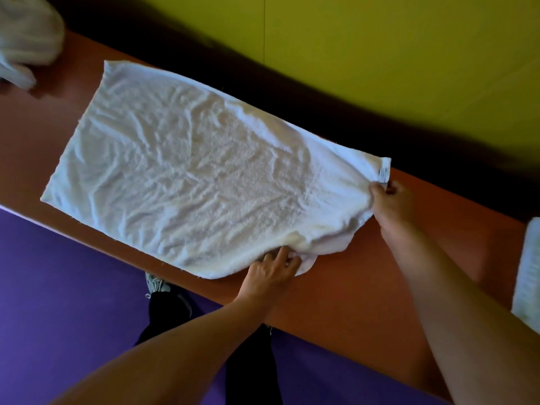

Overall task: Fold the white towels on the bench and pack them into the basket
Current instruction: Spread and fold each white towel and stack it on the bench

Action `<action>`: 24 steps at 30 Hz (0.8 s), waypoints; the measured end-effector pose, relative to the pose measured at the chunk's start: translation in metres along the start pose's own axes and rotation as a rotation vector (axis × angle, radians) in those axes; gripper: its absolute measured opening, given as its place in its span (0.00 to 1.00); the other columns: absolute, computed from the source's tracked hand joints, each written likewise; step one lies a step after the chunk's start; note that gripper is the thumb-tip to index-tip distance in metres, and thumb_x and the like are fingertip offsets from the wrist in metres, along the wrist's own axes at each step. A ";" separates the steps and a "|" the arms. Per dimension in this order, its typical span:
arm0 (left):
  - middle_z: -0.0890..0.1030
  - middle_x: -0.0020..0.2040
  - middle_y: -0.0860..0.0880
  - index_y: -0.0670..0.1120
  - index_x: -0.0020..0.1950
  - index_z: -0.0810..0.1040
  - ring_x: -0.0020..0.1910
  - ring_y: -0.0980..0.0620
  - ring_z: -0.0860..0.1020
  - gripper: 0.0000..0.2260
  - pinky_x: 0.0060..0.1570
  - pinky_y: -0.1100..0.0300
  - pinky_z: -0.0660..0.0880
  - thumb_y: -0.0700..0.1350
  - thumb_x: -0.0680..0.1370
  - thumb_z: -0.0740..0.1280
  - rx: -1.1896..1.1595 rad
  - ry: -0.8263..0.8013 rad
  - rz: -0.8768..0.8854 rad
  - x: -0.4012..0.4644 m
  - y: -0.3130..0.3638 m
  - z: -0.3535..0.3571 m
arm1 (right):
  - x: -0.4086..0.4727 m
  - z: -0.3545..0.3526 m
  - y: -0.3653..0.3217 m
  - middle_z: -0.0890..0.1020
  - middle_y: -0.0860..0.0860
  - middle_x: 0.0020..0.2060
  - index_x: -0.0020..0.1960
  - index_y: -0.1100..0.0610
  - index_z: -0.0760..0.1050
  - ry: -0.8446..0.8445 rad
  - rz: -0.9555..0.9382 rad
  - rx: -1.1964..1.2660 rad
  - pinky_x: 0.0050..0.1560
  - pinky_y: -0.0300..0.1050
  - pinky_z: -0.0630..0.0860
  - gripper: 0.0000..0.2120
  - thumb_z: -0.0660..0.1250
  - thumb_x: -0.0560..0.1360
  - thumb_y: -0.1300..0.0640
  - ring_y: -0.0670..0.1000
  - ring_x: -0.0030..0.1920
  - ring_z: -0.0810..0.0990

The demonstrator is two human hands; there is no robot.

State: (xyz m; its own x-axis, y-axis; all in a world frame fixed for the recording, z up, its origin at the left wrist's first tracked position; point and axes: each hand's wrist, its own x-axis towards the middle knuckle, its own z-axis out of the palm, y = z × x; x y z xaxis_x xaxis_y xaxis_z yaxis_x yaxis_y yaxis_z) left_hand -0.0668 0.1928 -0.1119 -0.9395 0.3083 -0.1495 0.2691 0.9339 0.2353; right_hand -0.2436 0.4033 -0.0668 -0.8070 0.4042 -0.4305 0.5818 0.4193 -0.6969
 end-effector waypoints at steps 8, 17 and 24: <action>0.74 0.41 0.53 0.51 0.51 0.60 0.37 0.47 0.76 0.05 0.36 0.52 0.68 0.48 0.82 0.56 -0.615 -0.257 -0.198 -0.036 0.020 -0.065 | -0.009 -0.002 -0.024 0.77 0.49 0.34 0.46 0.55 0.79 0.021 0.019 0.119 0.38 0.44 0.68 0.07 0.67 0.80 0.53 0.48 0.35 0.75; 0.72 0.34 0.46 0.51 0.40 0.65 0.29 0.46 0.71 0.17 0.30 0.50 0.66 0.60 0.83 0.52 -0.897 0.137 -0.577 -0.086 -0.053 -0.142 | -0.043 0.082 -0.138 0.81 0.49 0.33 0.42 0.52 0.81 -0.019 -0.096 0.279 0.31 0.39 0.75 0.09 0.68 0.81 0.54 0.42 0.28 0.81; 0.75 0.32 0.45 0.48 0.40 0.69 0.31 0.47 0.74 0.20 0.33 0.49 0.71 0.61 0.82 0.53 -0.891 0.241 -0.765 -0.117 -0.159 -0.180 | -0.081 0.200 -0.221 0.80 0.49 0.31 0.40 0.56 0.82 -0.117 -0.250 0.164 0.45 0.57 0.81 0.12 0.67 0.79 0.51 0.54 0.38 0.82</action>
State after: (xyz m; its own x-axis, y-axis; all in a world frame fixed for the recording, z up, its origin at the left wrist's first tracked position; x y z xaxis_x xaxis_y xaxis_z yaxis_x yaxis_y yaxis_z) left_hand -0.0376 -0.0241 0.0413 -0.8332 -0.4025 -0.3791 -0.5284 0.3778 0.7603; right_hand -0.3274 0.1156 0.0071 -0.9347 0.2048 -0.2905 0.3473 0.3533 -0.8686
